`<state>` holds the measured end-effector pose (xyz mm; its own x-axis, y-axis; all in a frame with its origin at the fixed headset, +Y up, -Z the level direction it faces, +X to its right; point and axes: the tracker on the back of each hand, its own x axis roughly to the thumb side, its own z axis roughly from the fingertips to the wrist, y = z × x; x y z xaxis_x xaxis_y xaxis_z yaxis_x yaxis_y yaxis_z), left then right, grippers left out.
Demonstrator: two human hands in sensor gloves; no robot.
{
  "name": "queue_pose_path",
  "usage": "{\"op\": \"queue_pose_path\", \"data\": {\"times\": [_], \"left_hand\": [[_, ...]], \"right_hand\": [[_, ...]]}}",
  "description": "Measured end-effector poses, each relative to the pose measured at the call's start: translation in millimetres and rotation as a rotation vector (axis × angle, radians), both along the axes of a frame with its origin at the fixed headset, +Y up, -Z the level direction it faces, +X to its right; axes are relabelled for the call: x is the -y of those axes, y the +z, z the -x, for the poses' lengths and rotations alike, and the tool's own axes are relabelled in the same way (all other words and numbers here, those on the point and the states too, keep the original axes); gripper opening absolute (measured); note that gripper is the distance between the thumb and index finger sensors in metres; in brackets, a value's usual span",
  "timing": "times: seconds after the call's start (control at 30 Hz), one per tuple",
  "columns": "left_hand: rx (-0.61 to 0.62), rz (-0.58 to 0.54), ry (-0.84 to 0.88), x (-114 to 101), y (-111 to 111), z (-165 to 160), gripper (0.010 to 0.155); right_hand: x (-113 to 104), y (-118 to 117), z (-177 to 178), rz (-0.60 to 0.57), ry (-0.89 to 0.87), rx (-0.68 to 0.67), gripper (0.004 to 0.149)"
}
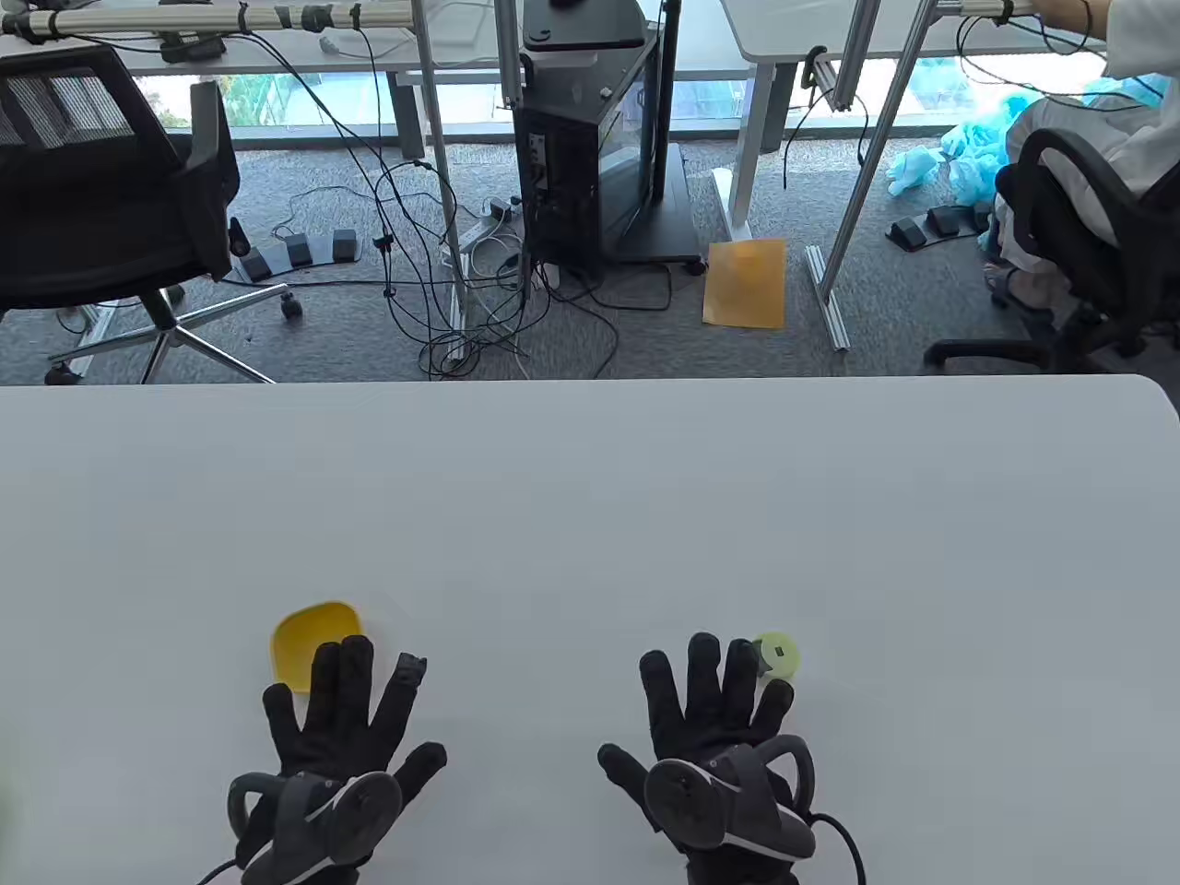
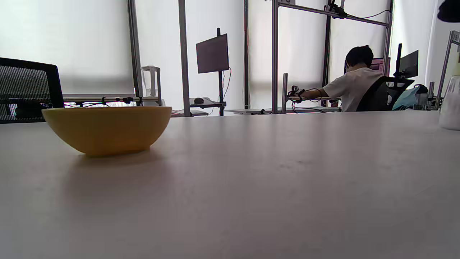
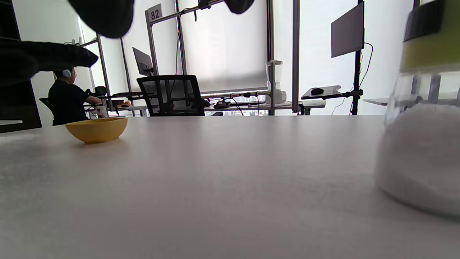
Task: Invert dispenser and press with thumb onto small dish
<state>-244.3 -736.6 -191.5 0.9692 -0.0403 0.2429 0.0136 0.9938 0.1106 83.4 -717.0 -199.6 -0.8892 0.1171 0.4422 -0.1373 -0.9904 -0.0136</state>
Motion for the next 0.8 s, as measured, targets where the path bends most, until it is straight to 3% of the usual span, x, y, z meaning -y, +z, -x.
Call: {"op": "queue_pose_path", "data": {"times": [0.3, 0.8], "left_hand": [[-0.055, 0.004, 0.005, -0.2, -4.6, 10.4, 0.081], [-0.380, 0.162, 0.067, 8.5, -27.6, 76.0, 0.084]], "right_hand": [[0.1, -0.2, 0.2, -0.003, -0.007, 0.000, 0.093], [0.2, 0.9, -1.3, -0.004, -0.035, -0.010, 0.093]]}}
